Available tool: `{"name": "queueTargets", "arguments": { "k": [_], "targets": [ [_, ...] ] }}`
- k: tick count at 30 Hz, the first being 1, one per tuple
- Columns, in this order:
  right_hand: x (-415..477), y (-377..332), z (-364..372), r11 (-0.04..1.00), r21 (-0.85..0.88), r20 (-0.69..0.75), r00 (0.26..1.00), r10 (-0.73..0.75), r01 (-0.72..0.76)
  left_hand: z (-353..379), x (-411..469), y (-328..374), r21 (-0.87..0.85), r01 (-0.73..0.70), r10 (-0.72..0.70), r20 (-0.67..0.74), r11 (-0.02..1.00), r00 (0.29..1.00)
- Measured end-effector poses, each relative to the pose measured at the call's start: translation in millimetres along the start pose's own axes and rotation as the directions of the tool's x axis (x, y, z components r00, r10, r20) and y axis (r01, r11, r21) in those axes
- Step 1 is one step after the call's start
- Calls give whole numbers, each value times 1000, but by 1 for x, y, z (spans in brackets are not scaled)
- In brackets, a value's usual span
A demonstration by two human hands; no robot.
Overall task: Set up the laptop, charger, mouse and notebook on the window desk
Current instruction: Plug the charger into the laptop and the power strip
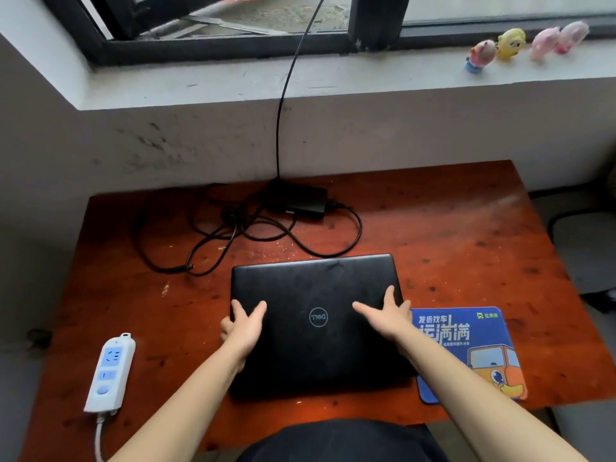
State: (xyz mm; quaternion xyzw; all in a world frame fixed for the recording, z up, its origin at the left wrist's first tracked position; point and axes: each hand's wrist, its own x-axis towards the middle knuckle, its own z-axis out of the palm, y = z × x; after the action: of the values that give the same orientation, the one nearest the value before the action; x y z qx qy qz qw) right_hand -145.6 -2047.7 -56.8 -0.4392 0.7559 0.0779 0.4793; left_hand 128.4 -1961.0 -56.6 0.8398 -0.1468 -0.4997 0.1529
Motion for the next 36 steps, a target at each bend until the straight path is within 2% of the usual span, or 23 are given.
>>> {"name": "queueTargets", "arguments": {
  "k": [2,4,8,11,13,16,21,26,29,31,33,36],
  "targets": [
    [-1,5,7,983,-180,-26,999,-37,32,7,0,-13,188,-82,78,28,979,997],
    [-1,15,12,959,-272,-59,994,-97,77,10,0,-23,287,-138,130,46,948,990],
    [1,23,17,936,-336,-95,985,-147,107,0,2,-25,271,-191,180,63,943,982],
    [0,13,20,917,-384,-133,977,-168,105,-14,7,-18,307,-257,283,-41,916,958],
    [-4,2,28,842,-502,-151,938,-313,200,-32,13,-12,425,-306,392,-129,852,911],
    [-13,-15,45,678,-634,-48,857,-513,371,-60,22,-3,538,-339,503,-190,771,843],
    [-22,-53,77,424,-704,227,746,-627,570,-97,40,4,558,-261,489,-309,788,815],
    [-18,-76,105,253,-727,311,634,-708,639,-124,73,7,670,-173,487,-315,722,814],
    [-10,-83,123,255,-710,293,604,-741,657,-134,96,5,754,-178,542,-268,633,796],
    [-9,-86,137,291,-703,261,617,-742,649,-136,108,1,797,-172,563,-239,580,791],
    [-10,-88,150,330,-701,235,642,-730,632,-136,116,-4,805,-170,574,-239,568,783],
    [-9,-87,161,340,-727,199,657,-727,597,-130,120,-18,820,-227,662,-227,526,714]
  ]
}}
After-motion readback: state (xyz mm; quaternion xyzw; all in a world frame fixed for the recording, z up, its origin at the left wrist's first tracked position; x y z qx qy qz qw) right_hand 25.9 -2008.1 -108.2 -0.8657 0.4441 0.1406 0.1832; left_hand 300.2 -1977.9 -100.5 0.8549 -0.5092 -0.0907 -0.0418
